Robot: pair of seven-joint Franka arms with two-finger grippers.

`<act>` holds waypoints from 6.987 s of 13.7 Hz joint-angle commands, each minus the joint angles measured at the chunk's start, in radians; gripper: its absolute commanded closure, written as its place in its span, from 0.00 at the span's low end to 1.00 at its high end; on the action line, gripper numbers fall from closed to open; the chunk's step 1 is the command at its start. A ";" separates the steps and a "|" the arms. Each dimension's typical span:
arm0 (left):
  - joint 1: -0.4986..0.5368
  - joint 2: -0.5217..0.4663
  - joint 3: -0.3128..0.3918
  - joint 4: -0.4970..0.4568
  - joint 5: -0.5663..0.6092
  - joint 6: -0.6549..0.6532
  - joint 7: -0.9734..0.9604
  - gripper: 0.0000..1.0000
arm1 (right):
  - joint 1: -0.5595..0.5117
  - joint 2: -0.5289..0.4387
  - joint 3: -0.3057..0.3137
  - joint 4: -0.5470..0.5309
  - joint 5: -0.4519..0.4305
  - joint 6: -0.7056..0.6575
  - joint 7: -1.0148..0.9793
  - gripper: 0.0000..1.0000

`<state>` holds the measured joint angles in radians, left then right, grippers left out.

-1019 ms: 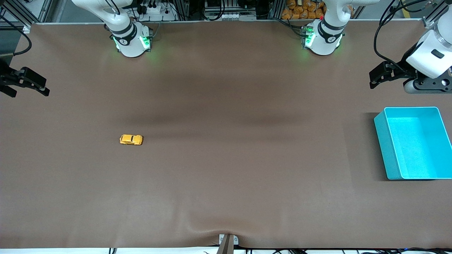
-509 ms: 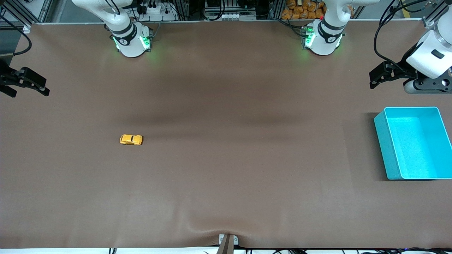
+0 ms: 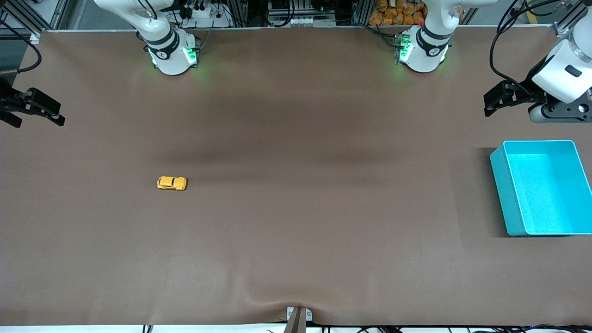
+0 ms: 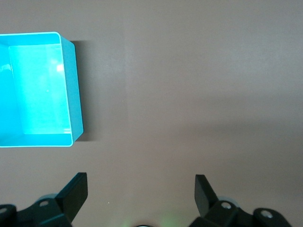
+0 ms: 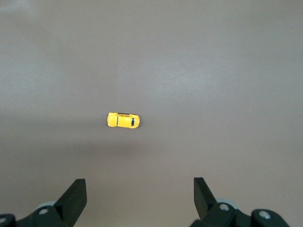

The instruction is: Wind and store yellow beetle car

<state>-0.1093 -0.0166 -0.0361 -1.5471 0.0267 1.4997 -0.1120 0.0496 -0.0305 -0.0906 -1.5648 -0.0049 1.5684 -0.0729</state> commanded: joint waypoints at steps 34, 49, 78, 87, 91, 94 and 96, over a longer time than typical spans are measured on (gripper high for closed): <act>0.003 0.003 -0.001 0.008 -0.014 0.004 -0.006 0.00 | 0.160 0.023 0.000 -0.188 -0.007 0.117 -0.149 0.00; 0.002 0.001 -0.002 0.008 -0.028 0.013 -0.012 0.00 | 0.227 0.195 -0.001 -0.515 -0.038 0.556 -0.948 0.00; -0.004 0.014 0.001 0.005 -0.027 0.019 -0.018 0.00 | 0.197 0.412 -0.003 -0.647 -0.124 1.026 -1.157 0.27; -0.003 0.014 -0.001 0.005 -0.027 0.019 -0.020 0.00 | 0.179 0.443 -0.003 -0.646 -0.124 1.061 -1.159 0.40; -0.003 0.014 -0.001 0.005 -0.027 0.019 -0.018 0.00 | 0.179 0.445 -0.003 -0.646 -0.124 1.068 -1.160 0.50; -0.004 0.015 -0.001 0.004 -0.025 0.019 -0.018 0.00 | 0.179 0.451 -0.003 -0.646 -0.124 1.079 -1.160 0.55; -0.013 0.026 -0.004 0.005 -0.025 0.019 -0.023 0.00 | 0.177 0.455 -0.003 -0.644 -0.124 1.081 -1.162 0.60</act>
<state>-0.1130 -0.0034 -0.0377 -1.5480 0.0186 1.5107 -0.1165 0.2447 0.4106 -0.1027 -2.2129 -0.1068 2.6322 -1.2272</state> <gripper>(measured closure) 0.000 0.551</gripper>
